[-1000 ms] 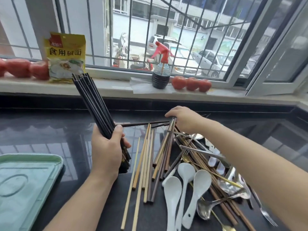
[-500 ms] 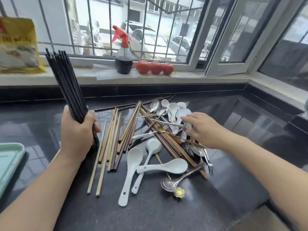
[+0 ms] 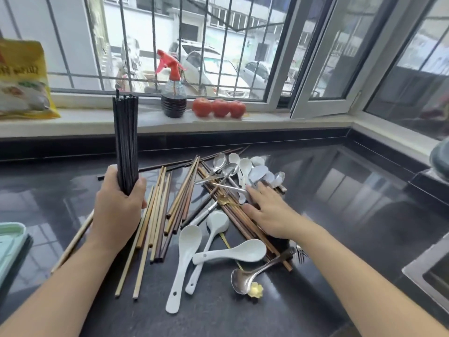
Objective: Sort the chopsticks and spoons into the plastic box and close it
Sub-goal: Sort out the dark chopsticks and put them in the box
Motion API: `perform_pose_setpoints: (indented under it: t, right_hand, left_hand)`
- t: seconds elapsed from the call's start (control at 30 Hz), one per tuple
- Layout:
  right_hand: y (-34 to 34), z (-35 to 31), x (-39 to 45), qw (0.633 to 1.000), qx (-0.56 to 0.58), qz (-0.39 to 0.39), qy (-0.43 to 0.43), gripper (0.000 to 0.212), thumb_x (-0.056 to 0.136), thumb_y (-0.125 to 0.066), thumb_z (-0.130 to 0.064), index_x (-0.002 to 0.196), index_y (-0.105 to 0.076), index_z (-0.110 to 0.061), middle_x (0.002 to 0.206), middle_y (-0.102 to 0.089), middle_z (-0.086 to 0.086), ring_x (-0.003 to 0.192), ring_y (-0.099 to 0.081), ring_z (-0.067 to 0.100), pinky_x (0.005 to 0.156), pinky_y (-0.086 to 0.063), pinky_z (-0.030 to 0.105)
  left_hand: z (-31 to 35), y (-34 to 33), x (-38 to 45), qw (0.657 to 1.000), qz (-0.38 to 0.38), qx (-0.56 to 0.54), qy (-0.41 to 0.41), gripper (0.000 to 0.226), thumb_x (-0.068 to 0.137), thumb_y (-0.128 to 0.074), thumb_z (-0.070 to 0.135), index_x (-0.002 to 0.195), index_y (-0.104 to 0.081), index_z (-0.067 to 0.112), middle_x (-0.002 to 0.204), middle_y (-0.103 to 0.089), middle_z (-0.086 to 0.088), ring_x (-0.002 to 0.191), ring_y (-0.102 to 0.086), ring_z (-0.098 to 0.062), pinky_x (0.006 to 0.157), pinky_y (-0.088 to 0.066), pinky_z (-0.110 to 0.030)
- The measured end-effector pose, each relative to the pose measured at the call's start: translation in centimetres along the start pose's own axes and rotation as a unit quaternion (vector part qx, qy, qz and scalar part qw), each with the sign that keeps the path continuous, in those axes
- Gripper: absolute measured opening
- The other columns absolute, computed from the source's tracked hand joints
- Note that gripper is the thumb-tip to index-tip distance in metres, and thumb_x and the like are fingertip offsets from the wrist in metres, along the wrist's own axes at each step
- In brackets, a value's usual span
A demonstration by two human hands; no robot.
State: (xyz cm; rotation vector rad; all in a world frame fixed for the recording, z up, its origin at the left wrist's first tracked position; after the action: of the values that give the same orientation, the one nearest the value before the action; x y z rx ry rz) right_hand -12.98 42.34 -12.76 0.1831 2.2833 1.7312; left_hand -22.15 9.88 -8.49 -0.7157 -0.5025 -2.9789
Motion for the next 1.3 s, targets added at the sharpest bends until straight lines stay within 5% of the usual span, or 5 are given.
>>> perform_pose_setpoints:
  t: [0.43,0.63,0.97,1.17,1.3]
  right_hand:
    - [-1.8,-12.1,-3.5,0.987,0.015,-0.116,0.113,0.072,0.101,-0.039,-0.062,0.16,-0.003,-0.042,0.167,0.022,-0.008,0.155,0.016,0.02,0.126,0.0,0.048]
    - [0.6,-10.4,-1.7,0.989,0.081,-0.015,0.126,0.059,0.108,-0.033,-0.045,0.162,-0.013,-0.032,0.169,-0.002,-0.01,0.155,0.003,0.01,0.126,-0.001,0.037]
    - [1.6,0.1,6.8,0.991,-0.13,-0.006,0.04,0.055,0.109,-0.034,-0.035,0.161,-0.019,-0.029,0.17,-0.008,0.004,0.156,-0.006,0.027,0.126,-0.01,0.044]
    - [3.6,0.2,5.0,0.996,-0.016,0.082,0.013,0.041,0.104,-0.041,-0.015,0.144,-0.049,-0.016,0.154,-0.037,0.009,0.145,-0.032,0.03,0.12,-0.026,0.044]
    - [4.4,-5.9,-1.5,0.979,0.076,0.171,0.075,0.039,0.099,-0.046,-0.002,0.134,-0.062,-0.009,0.146,-0.049,0.006,0.137,-0.041,0.023,0.114,-0.026,0.026]
  left_hand:
    - [0.2,0.0,0.1,1.0,0.002,-0.003,0.001,0.013,0.102,-0.059,0.017,0.093,-0.049,0.015,0.068,-0.063,-0.011,0.064,-0.062,-0.028,0.062,-0.046,-0.036]
    - [0.1,0.0,0.2,1.0,0.001,-0.016,0.005,0.013,0.102,-0.059,0.015,0.094,-0.049,0.015,0.067,-0.062,-0.011,0.061,-0.061,-0.022,0.063,-0.048,-0.039]
    - [-0.7,0.2,0.5,0.999,0.005,-0.034,0.018,0.013,0.102,-0.058,0.013,0.092,-0.049,0.013,0.068,-0.061,-0.015,0.057,-0.06,-0.016,0.053,-0.044,-0.014]
    - [-0.8,0.2,0.5,0.999,0.003,-0.043,0.014,0.011,0.102,-0.057,0.013,0.097,-0.049,0.008,0.07,-0.061,-0.017,0.055,-0.06,-0.018,0.052,-0.047,-0.019]
    - [0.7,1.6,-0.4,0.998,0.045,-0.051,-0.007,0.011,0.103,-0.056,0.015,0.097,-0.048,0.011,0.07,-0.061,-0.014,0.058,-0.061,-0.019,0.059,-0.049,-0.028]
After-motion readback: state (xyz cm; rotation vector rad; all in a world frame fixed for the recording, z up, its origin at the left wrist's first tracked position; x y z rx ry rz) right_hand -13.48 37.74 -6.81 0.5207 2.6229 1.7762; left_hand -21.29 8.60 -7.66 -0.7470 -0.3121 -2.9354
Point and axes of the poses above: each hand's wrist, its own x-axis towards the middle knuckle, its own y-axis out of the back of the hand, z = x × y, the point moved 8 cm from there along x, towards the middle knuckle
